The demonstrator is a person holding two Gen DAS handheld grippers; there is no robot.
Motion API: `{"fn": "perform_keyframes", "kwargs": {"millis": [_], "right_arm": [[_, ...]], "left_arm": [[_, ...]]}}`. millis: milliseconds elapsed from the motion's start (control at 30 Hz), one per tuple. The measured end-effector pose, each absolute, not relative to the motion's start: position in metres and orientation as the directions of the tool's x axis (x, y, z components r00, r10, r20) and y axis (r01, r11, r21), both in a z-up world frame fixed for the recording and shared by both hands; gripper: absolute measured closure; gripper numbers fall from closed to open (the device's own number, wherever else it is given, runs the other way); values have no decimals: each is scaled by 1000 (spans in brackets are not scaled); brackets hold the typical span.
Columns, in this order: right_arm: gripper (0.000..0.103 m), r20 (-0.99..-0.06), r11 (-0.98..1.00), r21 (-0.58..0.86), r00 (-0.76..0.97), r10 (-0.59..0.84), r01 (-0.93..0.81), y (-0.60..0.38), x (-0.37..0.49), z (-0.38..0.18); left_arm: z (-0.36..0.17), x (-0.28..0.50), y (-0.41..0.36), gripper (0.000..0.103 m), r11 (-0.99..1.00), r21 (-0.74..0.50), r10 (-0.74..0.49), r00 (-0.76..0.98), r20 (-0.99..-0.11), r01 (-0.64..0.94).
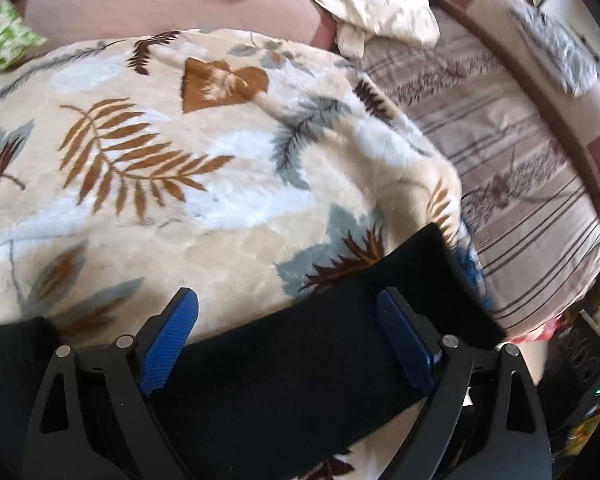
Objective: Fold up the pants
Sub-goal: 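Grasp the pants end with the left gripper while the right gripper grasps beside it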
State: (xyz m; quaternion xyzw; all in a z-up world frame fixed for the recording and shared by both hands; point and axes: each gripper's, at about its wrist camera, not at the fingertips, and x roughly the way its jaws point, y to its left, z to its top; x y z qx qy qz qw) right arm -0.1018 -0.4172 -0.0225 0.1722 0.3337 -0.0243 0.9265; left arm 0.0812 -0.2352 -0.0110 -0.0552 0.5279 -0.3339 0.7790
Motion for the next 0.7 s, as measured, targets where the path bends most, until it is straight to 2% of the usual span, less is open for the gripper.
{"fn": "perform_keyframes", "kwargs": {"millis": [100,200,267,400,633,667,700], "right_arm": [[89,-625,954,264,779,57,142,-408,-97,-17],[89,-627,960,245,777,48,138,-404,-98,-17],[89,-632,961,240,773,47,137,-403,-97,-19],[89,-635,966,227,771,52,122,-400,-101,-25],[89,-613,983,169,789,51,68,-387,-102,-21],[89,-609,984,167,792,54,61,-386,-102,-20],[89,-605,985,166,794,59,53,-385,-103,-19]], "left_arm": [[-9,85,-234,9,731,-533,-640,159,-751,426],[-7,81,-252,1,696,-579,-672,100,-734,425],[-4,76,-273,0,674,-585,-676,56,-735,450],[4,68,-314,0,654,-548,-637,-10,-770,521],[9,70,-359,2,664,-411,-527,1,-850,624],[7,69,-359,11,655,-417,-534,-5,-846,630],[6,68,-359,32,643,-425,-540,-18,-842,637]]}}
